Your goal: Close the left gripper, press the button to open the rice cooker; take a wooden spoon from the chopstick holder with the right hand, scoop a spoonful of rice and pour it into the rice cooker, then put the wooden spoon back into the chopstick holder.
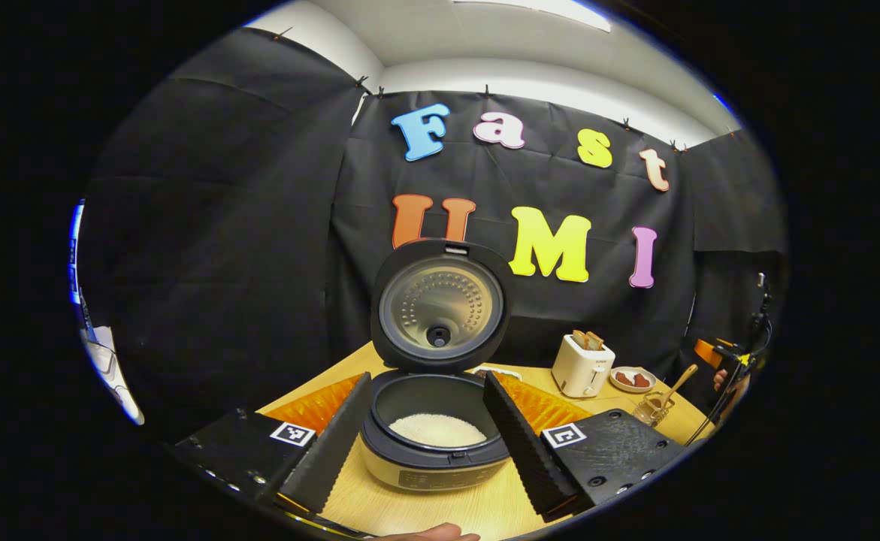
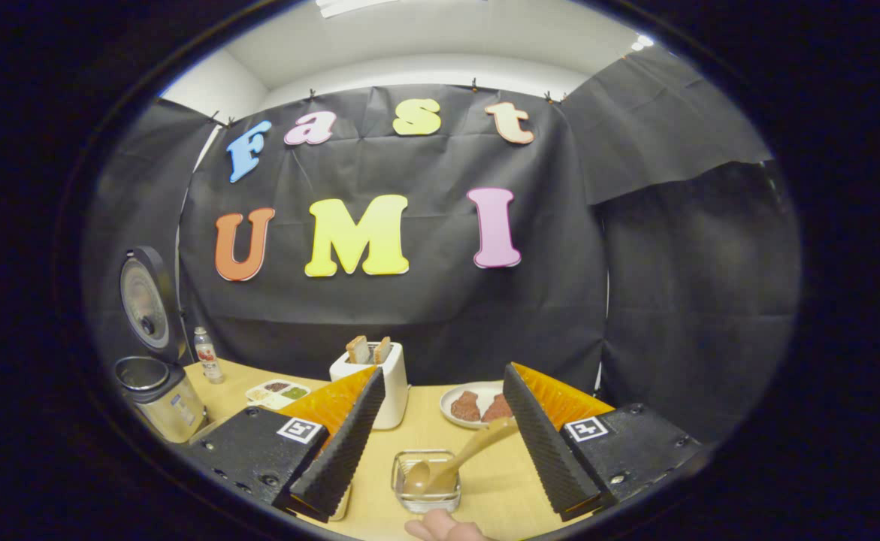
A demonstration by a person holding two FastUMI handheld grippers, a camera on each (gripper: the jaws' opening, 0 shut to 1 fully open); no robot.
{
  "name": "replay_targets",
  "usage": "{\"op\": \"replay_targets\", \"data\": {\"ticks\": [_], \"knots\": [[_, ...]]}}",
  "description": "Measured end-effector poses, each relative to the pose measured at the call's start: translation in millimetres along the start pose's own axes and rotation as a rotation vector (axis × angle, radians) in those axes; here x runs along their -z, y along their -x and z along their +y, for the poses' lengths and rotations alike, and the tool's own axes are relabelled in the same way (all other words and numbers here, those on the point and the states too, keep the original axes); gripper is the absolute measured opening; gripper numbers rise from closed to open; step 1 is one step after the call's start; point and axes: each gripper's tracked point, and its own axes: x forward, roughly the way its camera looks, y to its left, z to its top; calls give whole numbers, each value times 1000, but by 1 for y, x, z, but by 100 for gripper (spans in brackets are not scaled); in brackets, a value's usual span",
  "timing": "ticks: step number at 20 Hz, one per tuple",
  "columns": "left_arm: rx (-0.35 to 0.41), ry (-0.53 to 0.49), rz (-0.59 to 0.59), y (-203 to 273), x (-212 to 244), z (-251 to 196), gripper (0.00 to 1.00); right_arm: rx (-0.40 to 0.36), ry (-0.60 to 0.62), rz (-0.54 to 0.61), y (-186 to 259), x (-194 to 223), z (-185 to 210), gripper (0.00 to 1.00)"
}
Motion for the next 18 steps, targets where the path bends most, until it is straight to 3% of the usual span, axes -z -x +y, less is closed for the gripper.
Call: {"op": "replay_targets", "data": {"ticks": [4, 8, 12, 18], "knots": [[-7, -51, -81, -22, -68, -8, 94, -35, -27, -44, 52, -11, 12, 100], [-47, -134, -112, -49, -111, -23, 94, -115, -63, 65, 82, 16, 24, 100], [-34, -99, -106, -79, -133, -36, 94, -110, -40, 63, 87, 16, 23, 100], [-82, -62, -131, -150, -137, -9, 94, -181, 16, 86, 85, 34, 42, 100]]}}
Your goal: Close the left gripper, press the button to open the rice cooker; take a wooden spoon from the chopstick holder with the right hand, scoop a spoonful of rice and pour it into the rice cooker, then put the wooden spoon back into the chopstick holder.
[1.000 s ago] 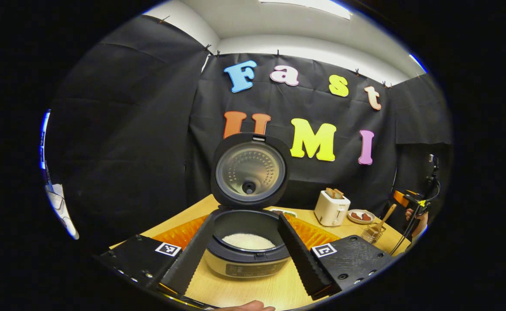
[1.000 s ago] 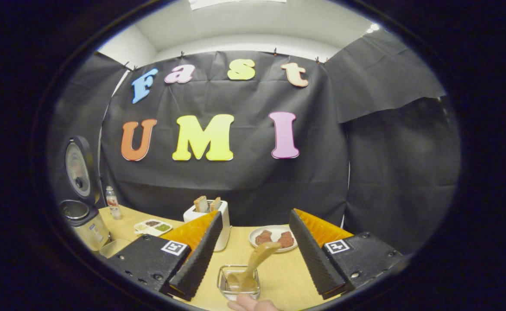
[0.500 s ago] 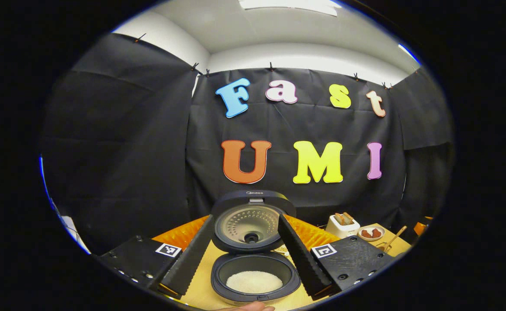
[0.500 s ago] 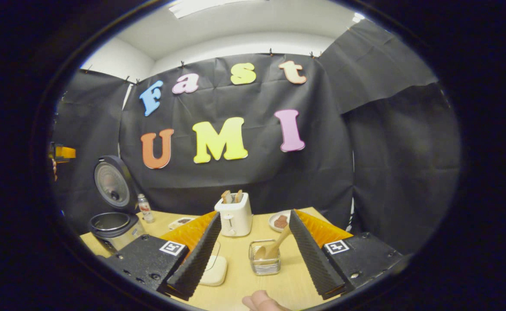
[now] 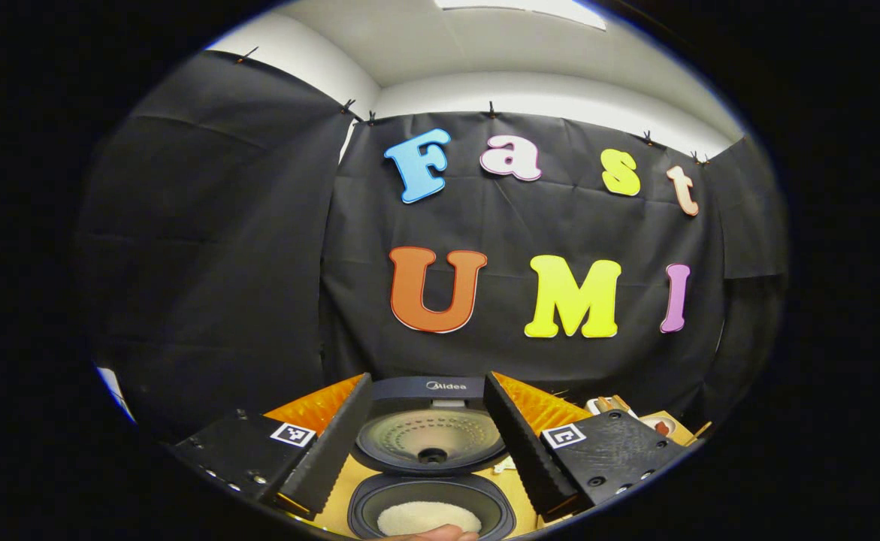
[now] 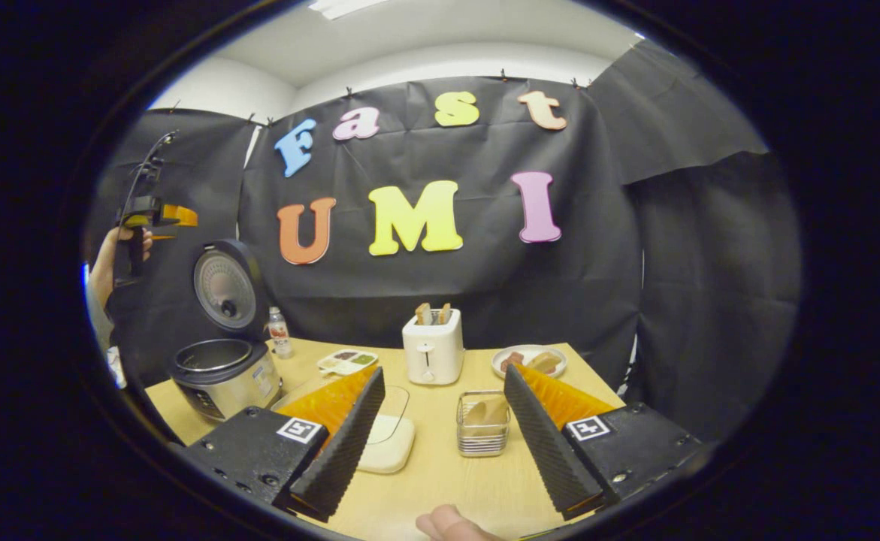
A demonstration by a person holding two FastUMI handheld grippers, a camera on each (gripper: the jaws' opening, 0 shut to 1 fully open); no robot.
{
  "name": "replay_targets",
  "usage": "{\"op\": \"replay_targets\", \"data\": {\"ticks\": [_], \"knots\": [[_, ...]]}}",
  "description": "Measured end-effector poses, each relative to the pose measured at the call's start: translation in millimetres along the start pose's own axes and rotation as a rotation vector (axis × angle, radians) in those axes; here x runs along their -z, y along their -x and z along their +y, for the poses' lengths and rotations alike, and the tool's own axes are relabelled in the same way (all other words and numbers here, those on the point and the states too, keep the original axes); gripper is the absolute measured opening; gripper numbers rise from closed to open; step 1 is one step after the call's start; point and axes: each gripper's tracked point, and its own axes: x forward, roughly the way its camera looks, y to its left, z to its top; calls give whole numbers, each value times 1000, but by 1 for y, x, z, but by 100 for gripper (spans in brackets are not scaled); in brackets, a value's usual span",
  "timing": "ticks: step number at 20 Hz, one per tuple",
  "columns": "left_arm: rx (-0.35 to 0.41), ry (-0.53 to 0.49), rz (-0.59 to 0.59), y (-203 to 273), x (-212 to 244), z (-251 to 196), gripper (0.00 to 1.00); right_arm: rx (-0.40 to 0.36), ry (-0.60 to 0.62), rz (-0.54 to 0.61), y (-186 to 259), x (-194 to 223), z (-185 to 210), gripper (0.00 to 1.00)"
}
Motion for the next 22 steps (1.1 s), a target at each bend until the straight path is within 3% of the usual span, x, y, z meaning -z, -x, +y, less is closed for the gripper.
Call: {"op": "replay_targets", "data": {"ticks": [5, 7, 8, 9, 10, 11, 13, 14, 15, 16, 19, 22], "knots": [[-18, 14, -17, -58, 9, 0, 94, -18, -35, -4, -10, 10, 2, 100], [-18, 11, 5, -78, 15, -3, 94, -13, -43, -9, -12, 11, -1, 100], [-9, 14, 23, -86, 20, -8, 100, -16, -50, -6, -11, 12, 0, 100], [-14, 17, 40, -95, 23, -8, 94, -21, -58, -3, -10, 14, 1, 100], [-22, 31, 68, -105, 28, -5, 94, -27, -65, -4, -9, 13, 2, 100], [-22, 42, 95, -109, 34, -4, 100, -24, -64, -2, -7, 13, 1, 100], [-17, 95, 119, -117, 37, 3, 96, -10, -46, -11, 2, 6, -3, 100], [-30, 95, 142, -118, 38, 8, 86, -4, -39, -31, 8, -1, -4, 100], [-34, 86, 189, -117, 47, 11, 86, 3, -35, -44, 15, -5, -6, 100], [-32, 75, 202, -111, 49, 13, 96, 8, -30, -50, 21, -6, -7, 100], [-25, 63, 241, -89, 51, 8, 100, 22, -26, -36, 38, -3, -7, 99], [-29, 53, 249, -64, 55, 8, 98, 5, -22, -39, 59, -9, 1, 100]]}}
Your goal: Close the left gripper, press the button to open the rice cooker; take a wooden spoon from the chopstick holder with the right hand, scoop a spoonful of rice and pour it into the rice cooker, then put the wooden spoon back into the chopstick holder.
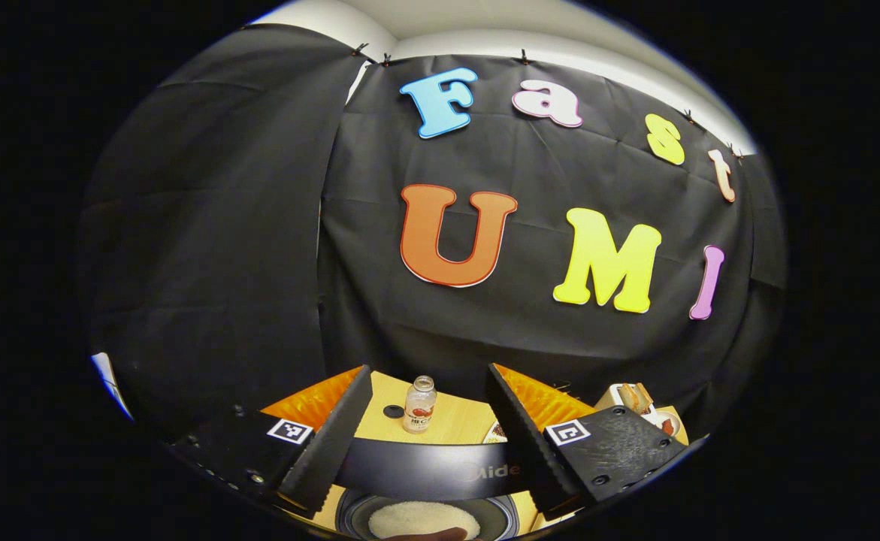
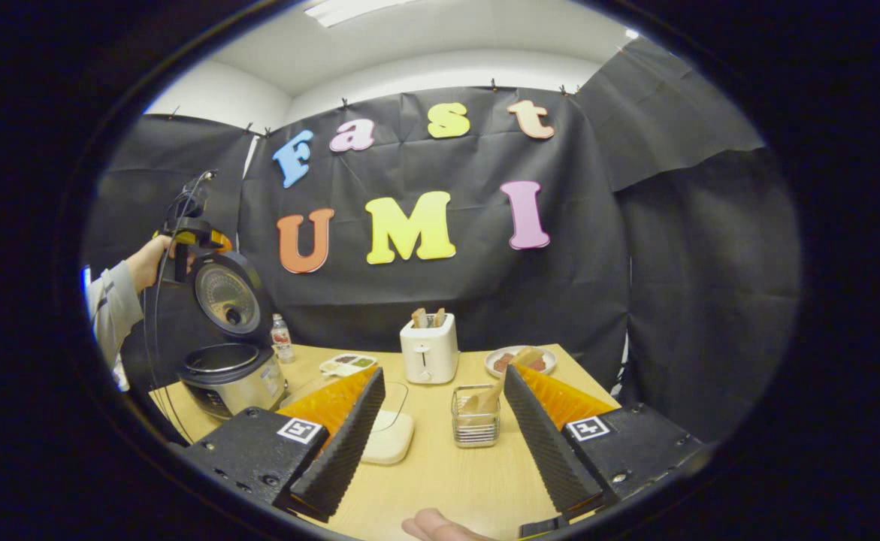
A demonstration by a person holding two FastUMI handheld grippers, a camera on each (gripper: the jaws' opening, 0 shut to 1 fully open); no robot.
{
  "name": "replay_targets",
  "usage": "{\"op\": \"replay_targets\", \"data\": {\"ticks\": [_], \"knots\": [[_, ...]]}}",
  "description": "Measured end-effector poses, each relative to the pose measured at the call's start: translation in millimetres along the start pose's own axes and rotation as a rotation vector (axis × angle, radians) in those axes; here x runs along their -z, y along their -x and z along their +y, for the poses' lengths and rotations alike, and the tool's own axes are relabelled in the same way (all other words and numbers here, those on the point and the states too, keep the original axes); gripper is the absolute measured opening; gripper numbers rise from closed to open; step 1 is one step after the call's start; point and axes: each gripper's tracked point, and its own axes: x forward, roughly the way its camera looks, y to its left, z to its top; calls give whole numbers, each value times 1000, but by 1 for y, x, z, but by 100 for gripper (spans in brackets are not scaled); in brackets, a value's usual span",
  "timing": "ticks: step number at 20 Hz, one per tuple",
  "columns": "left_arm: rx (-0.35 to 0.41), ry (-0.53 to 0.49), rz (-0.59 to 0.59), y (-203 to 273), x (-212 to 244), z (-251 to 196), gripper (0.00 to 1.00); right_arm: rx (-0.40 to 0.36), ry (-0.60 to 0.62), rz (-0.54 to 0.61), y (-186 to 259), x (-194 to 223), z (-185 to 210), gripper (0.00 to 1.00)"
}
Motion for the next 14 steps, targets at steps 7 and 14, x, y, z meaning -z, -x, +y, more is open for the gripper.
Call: {"op": "replay_targets", "data": {"ticks": [7, 14], "knots": [[23, -48, 12, 54, 43, -6, 96, -94, -24, -16, 45, 0, 28, 100], [85, -100, 44, 108, 114, -24, 96, -128, -15, 10, 65, 4, 37, 99]]}}
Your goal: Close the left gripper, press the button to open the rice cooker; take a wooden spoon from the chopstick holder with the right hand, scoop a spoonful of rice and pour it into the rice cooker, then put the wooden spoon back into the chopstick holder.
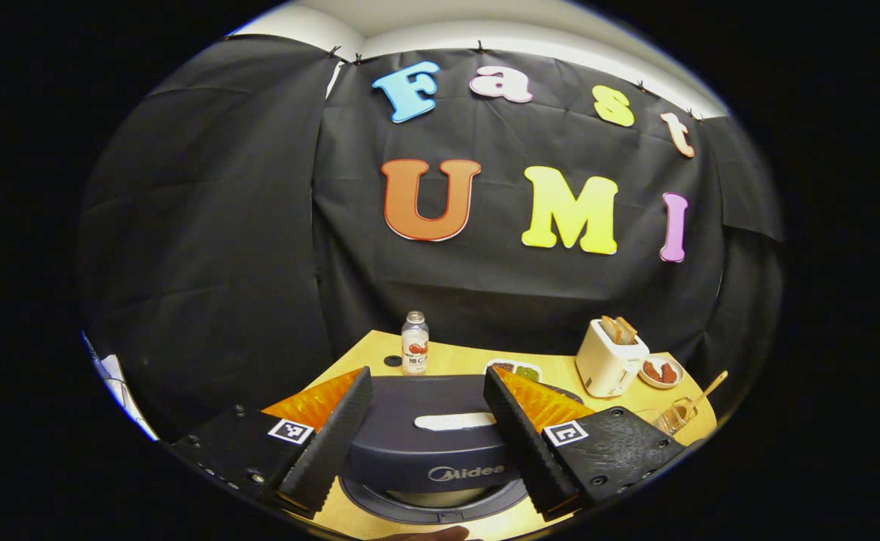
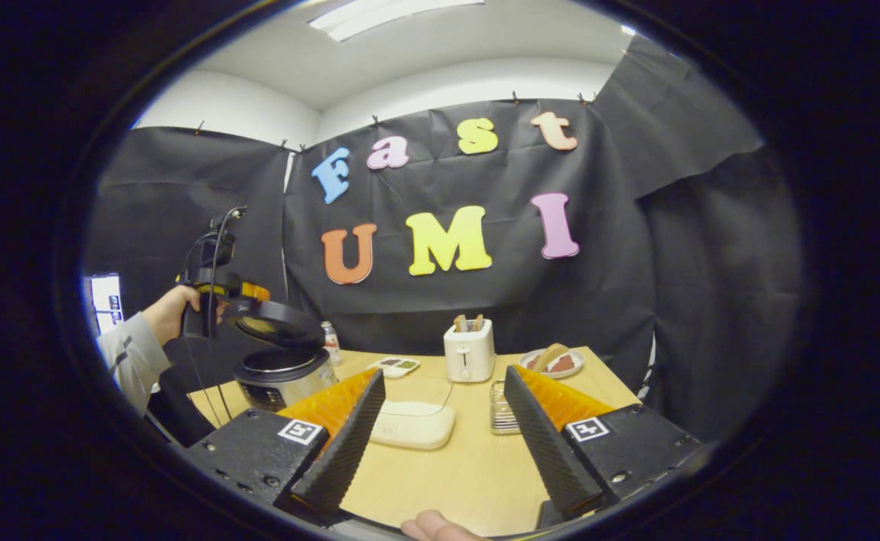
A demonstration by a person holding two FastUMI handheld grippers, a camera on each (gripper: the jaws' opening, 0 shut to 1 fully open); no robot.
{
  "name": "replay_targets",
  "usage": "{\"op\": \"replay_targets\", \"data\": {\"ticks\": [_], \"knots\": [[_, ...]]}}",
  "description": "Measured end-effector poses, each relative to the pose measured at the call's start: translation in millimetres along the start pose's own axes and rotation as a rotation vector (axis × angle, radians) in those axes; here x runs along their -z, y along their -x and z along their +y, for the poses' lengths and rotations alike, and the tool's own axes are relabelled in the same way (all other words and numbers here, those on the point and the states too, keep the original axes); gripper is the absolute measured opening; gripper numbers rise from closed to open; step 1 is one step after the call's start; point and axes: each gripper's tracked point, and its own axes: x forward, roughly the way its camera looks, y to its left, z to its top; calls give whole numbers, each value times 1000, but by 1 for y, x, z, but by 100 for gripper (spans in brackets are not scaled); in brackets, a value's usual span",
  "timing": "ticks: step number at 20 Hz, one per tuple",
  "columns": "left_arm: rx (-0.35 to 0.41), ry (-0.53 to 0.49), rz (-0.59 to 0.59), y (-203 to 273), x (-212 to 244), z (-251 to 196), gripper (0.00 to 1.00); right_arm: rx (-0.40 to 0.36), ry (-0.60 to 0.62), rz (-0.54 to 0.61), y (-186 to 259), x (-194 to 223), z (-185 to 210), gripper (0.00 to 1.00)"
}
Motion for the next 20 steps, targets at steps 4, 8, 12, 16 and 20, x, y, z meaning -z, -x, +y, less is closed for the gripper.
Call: {"op": "replay_targets", "data": {"ticks": [4, 8, 12, 16, 20], "knots": [[18, 23, 17, 19, 30, -13, 96, -28, -40, 10, 7, -2, 16, 100], [-6, 11, 55, 26, 57, -11, 97, -60, -37, -33, 17, -10, 36, 100], [-37, 51, 23, 26, 75, -12, 97, -65, -56, -80, 14, -13, 51, 99], [-62, 28, 46, 23, 105, -13, 97, -56, -47, -72, 8, -8, 54, 99], [-105, -45, -10, 25, 105, -13, 98, -70, -63, -63, 4, -4, 58, 100]]}}
